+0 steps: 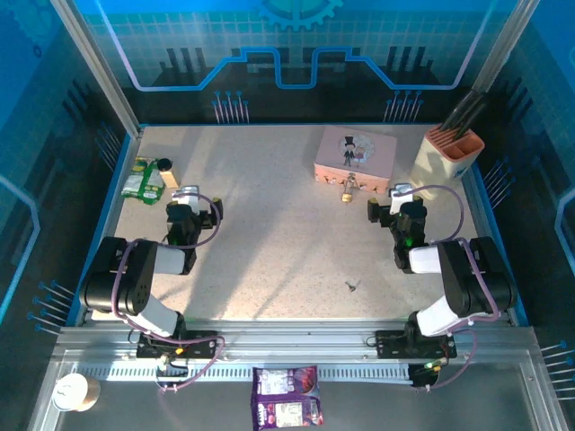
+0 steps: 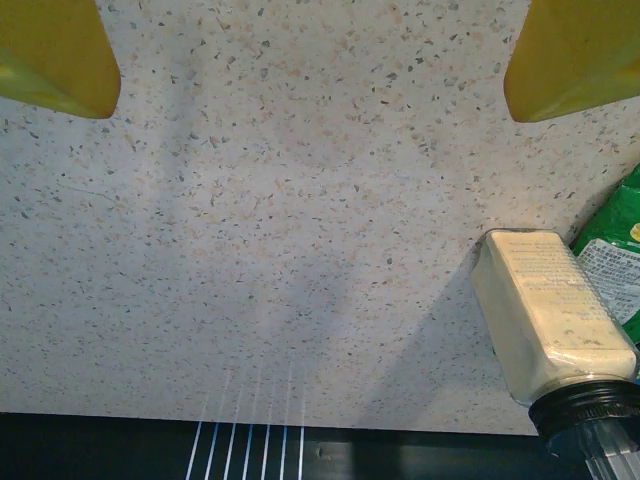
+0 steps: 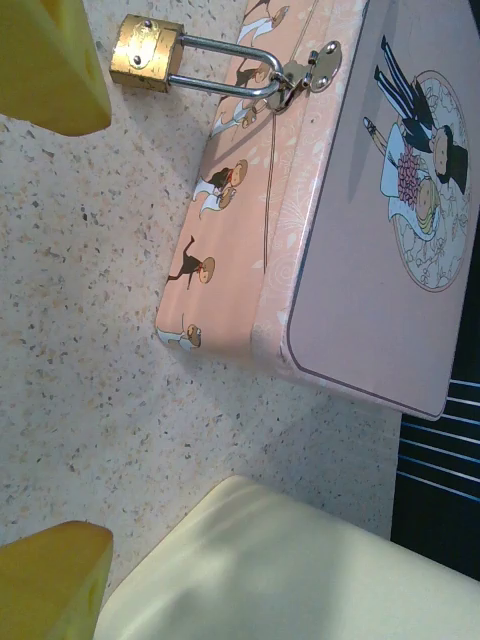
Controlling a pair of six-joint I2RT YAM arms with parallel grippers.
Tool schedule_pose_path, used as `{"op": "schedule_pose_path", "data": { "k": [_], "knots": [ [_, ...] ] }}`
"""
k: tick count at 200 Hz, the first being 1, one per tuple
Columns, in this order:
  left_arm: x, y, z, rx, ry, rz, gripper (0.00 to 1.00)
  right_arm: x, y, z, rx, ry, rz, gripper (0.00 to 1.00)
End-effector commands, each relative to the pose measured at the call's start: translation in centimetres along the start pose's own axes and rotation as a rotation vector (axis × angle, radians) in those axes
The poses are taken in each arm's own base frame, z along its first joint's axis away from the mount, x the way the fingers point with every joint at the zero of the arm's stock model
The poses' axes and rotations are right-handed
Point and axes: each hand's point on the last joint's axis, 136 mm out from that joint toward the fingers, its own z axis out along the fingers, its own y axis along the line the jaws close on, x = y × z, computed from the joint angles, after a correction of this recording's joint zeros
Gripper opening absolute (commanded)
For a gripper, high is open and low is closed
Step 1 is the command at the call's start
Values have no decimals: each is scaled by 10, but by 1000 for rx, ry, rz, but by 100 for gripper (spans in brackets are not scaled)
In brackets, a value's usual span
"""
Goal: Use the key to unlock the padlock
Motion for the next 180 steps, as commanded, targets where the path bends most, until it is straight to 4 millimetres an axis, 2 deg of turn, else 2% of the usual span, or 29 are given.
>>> {"op": "schedule_pose_path", "data": {
  "k": [1, 141, 165, 180],
  "knots": [
    [-11, 0, 2, 4, -36, -16, 99, -8, 2, 1, 1, -31, -8, 100],
    [-11, 0, 2, 4, -37, -16, 99, -8, 3, 1, -1, -31, -6, 100],
    [-11, -7, -2, 47, -55, -3, 99, -8, 2, 1, 0, -33, -9, 100],
    [-14, -14, -9, 79, -81, 17, 99, -9, 9, -1, -18, -44, -33, 100]
  ]
}}
